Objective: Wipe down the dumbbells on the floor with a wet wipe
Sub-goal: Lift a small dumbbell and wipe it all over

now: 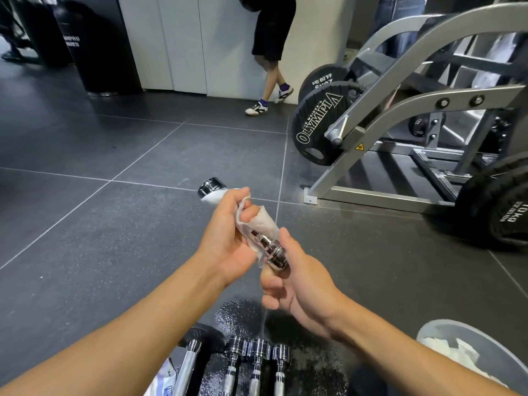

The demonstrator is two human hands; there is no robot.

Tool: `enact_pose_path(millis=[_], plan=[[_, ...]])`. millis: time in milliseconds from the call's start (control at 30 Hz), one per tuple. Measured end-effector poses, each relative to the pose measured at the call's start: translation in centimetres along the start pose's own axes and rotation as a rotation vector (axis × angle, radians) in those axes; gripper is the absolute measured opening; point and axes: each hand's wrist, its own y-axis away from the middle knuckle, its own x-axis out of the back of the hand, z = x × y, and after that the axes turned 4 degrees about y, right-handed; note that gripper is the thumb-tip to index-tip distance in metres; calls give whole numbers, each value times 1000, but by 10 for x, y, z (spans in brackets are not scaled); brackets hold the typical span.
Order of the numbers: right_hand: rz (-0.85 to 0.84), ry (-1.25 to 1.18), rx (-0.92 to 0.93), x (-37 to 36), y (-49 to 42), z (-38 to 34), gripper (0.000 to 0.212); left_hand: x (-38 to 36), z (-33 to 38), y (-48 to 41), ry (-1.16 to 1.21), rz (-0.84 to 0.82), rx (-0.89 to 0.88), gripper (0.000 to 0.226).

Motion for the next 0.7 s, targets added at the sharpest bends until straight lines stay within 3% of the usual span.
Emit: enact_pose_path(millis=[67,167,200,267,333,400,467,567,700], plan=[[80,284,137,3,0,1,67,-2,-3,1,1,-6,1,39],[240,896,287,6,10,-3,55,-4,-15,0,-29,43,9,36],[296,998,313,8,12,-3,53,-4,-18,0,-44,54,8,34],[291,936,300,5,12,-3,57,-3,-19,-1,-63,55,-14,34],[179,513,165,0,8,-4,63,-4,-16,-1,-92,27,-39,39],[1,60,-24,-1,9,-8,54,-3,-12,-1,-110,-9,-40,46],[-122,-91,-139,0,12,-13,57,-5,-7,1,-155,-63,-5,55],[-74,54,-56,0,9,-9,65,-6,-1,2,-135,-28,-55,53],[197,878,218,1,9,-12,62,-4,-6,-2,-95,100,-67,49]])
